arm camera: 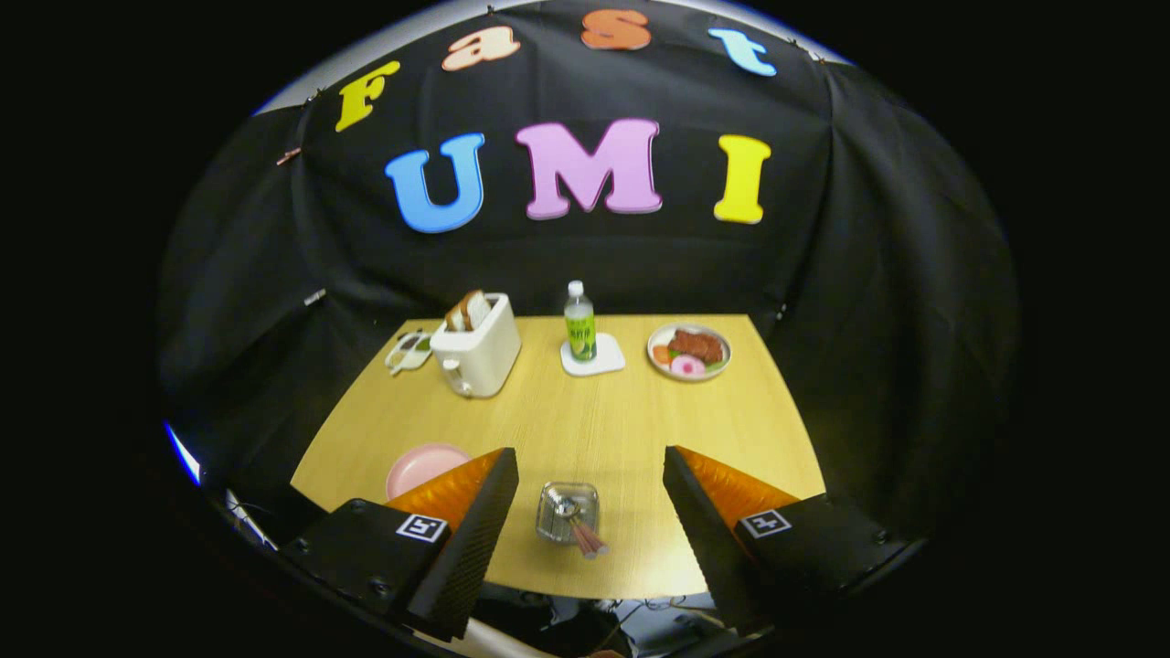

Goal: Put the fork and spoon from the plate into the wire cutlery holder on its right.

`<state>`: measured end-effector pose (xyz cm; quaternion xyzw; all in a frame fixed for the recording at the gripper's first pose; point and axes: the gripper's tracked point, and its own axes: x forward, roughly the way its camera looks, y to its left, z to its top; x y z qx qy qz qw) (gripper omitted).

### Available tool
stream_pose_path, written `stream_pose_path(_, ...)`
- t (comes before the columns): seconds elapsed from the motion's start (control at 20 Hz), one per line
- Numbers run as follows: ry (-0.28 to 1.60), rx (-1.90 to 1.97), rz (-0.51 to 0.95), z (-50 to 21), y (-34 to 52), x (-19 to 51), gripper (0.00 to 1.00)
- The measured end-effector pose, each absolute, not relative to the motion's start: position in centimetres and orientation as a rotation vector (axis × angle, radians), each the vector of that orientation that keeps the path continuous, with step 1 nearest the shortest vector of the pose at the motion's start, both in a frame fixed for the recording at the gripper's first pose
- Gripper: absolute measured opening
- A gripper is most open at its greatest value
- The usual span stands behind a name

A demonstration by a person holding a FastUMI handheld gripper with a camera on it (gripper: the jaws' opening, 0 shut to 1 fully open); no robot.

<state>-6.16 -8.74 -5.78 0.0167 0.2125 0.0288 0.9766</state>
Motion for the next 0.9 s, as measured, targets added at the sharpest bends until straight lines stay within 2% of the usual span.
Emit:
stream_pose_path(0.2, 0.139, 0.011, -0.026, 1.4, -9.5, -5.9, 0.99)
stream_pose_path(0.35, 0.016, 0.003, -0.051, 4.8, -9.5, -5.8, 0.99)
stream_pose_path(0.9, -0.040, 0.011, 0.006, 6.7, -6.2, -4.1, 0.99)
